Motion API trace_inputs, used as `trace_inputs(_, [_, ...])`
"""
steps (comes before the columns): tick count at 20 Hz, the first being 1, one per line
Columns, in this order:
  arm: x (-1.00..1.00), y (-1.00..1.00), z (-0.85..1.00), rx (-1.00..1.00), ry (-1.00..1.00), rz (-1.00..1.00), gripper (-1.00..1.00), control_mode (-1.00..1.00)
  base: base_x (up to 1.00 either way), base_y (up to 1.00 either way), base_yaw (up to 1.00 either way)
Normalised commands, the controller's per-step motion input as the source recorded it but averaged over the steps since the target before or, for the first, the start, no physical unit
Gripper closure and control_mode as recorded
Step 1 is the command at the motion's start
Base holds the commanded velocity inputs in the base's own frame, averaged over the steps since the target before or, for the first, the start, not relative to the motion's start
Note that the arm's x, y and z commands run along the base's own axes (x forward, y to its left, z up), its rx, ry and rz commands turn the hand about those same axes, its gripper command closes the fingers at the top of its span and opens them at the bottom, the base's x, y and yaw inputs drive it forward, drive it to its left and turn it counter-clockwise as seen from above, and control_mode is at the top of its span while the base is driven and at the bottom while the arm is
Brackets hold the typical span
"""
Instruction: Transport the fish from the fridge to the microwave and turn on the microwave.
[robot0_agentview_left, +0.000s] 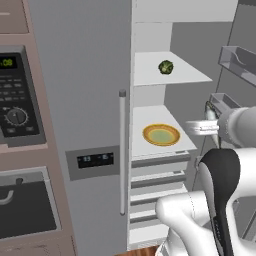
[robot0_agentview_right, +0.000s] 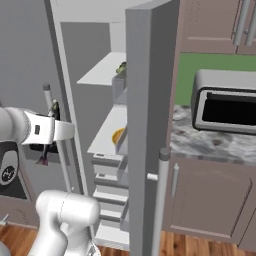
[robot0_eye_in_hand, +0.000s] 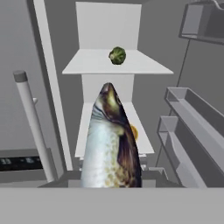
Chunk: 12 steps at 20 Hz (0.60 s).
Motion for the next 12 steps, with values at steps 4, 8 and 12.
trace_inputs(4, [0.00, 0.00, 0.00, 0.00, 0.00, 0.00, 1.00, 1.00, -0.26, 0.19, 0.00])
trace_inputs(8, [0.00, 0.00, 0.00, 0.00, 0.00, 0.00, 1.00, 1.00, -0.30, 0.29, 0.00])
trace_inputs(12, [0.00, 0.00, 0.00, 0.00, 0.00, 0.00, 1.00, 1.00, -0.39, 0.39, 0.00])
